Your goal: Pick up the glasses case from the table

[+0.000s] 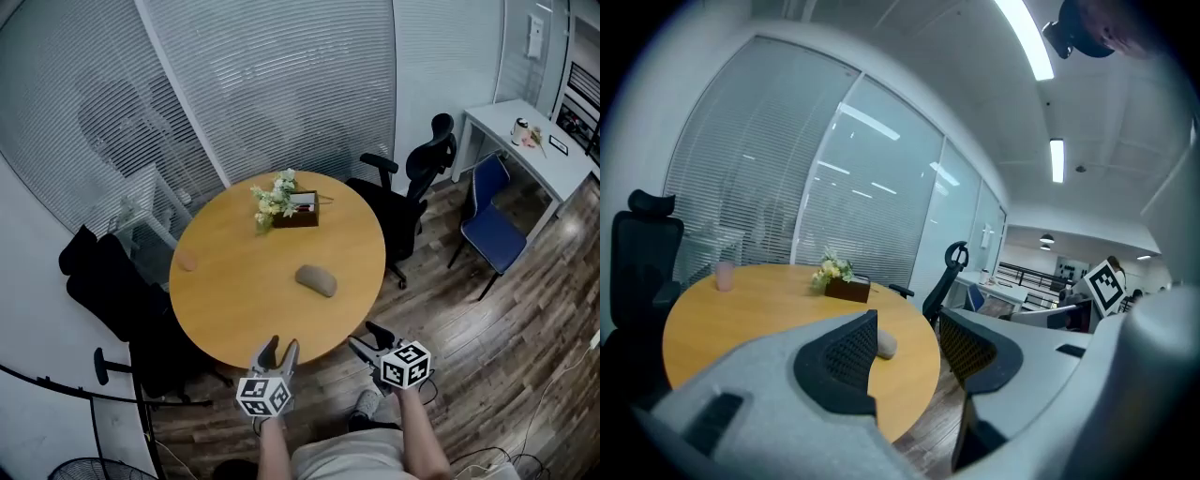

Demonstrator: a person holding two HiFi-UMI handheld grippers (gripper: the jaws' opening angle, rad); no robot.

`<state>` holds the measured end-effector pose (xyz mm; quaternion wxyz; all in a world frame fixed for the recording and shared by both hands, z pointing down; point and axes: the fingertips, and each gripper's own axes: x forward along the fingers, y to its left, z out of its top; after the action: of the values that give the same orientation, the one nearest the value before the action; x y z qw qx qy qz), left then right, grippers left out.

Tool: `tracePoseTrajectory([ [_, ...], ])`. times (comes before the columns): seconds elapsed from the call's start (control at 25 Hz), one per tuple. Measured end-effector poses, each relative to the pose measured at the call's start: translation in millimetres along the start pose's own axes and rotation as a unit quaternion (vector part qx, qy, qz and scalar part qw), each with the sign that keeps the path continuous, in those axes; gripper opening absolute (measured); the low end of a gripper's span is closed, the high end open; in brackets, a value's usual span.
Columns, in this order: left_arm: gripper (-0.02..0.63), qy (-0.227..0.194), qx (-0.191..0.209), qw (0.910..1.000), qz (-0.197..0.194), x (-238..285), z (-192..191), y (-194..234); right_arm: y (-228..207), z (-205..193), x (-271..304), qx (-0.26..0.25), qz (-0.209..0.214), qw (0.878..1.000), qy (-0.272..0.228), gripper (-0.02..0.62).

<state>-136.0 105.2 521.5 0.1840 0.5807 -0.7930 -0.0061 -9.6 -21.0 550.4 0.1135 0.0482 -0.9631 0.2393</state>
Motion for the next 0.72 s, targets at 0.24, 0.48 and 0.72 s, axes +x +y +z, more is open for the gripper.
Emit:
tracePoseTrajectory([
  [0.24, 0.193, 0.012, -0.007, 0.9999, 0.004, 20.0, -5.8, 15.1, -17.7, -2.8, 12.4, 0.007, -0.005, 1.000, 0.017, 0.249],
  [0.48, 0.193, 0.032, 0.005, 0.9992, -0.021, 53.5, -7.9, 27.4, -31.8, -2.5, 29.4, 0.009, -0.019, 0.999, 0.028, 0.249],
  [0.72, 0.193, 0.088, 0.066, 0.9912, -0.073, 108.0, -17.9, 44.9, -49.4, 4.5, 56.5, 0.014, -0.044, 0.998, 0.030, 0.249],
])
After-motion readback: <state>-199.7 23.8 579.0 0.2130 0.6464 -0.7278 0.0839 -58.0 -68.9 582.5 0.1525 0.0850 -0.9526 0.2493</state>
